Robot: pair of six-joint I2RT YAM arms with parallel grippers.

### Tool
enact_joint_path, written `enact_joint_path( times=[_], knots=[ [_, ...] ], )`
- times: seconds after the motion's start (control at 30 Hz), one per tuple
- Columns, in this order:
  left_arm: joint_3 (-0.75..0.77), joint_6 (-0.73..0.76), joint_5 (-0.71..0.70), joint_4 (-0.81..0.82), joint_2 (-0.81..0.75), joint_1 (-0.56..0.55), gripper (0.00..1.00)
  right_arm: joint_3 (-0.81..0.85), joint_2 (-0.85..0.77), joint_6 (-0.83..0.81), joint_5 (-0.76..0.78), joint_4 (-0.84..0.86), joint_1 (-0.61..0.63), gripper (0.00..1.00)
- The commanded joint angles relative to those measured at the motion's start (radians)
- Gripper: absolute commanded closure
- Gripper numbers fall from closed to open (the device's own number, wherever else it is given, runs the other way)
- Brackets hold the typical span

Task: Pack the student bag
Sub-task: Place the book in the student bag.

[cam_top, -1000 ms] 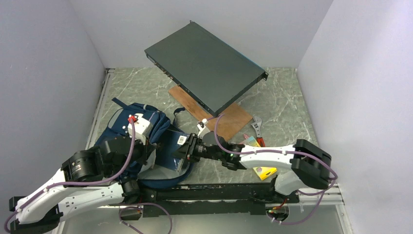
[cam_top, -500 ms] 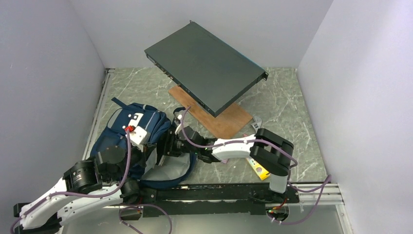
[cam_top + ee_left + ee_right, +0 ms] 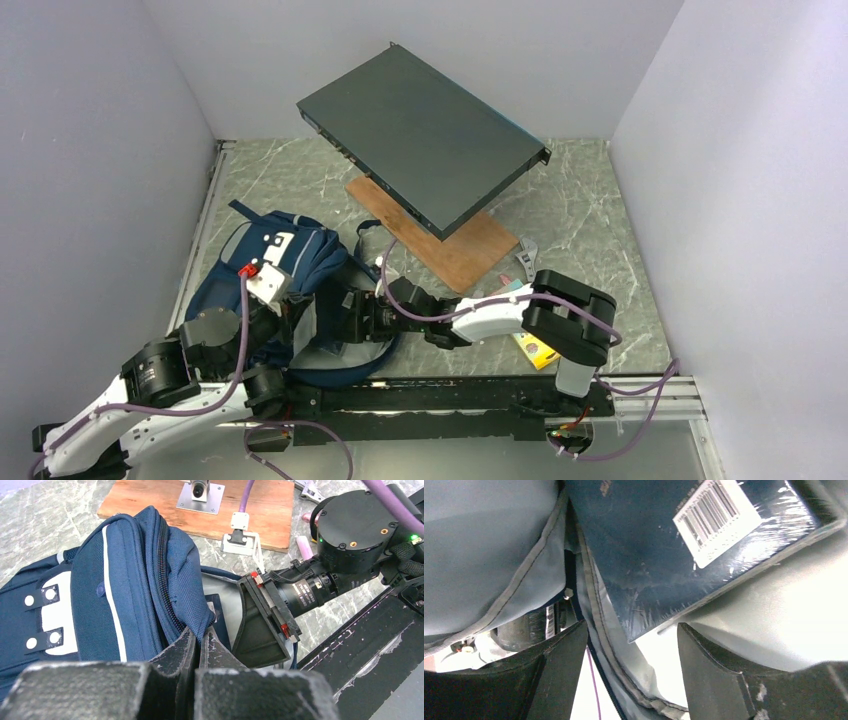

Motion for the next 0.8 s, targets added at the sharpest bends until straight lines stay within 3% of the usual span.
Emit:
enact_joint_path(
  times=[0.0,0.03,0.13,0.2,0.53,0.77],
  knots=[
    [0.021,0.016,-0.034,0.12,-0.015,-0.001,1.0,0.005,-0.036,-0.039,0.026,0.039,0.008,0.33],
    [0.021,0.017,-0.033,0.12,-0.013,-0.001,1.0,0.018,-0.024,-0.041,0.024,0.033,0.008,0.37],
    [0.023,0.01,-0.035,0.117,-0.004,-0.001,1.0,0.07,0.022,-0.027,0.012,0.046,0.008,0.63],
    [0.024,0.008,-0.034,0.114,0.003,-0.001,1.0,0.139,0.067,-0.035,0.007,0.054,0.008,0.69],
    [0.026,-0.004,-0.062,0.104,-0.009,-0.001,1.0,0.52,0.232,-0.251,0.107,-0.182,0.009,0.6],
    [0.026,-0.009,-0.075,0.1,-0.021,-0.001,1.0,0.339,0.076,-0.317,0.144,-0.191,0.031,0.38]
  ],
)
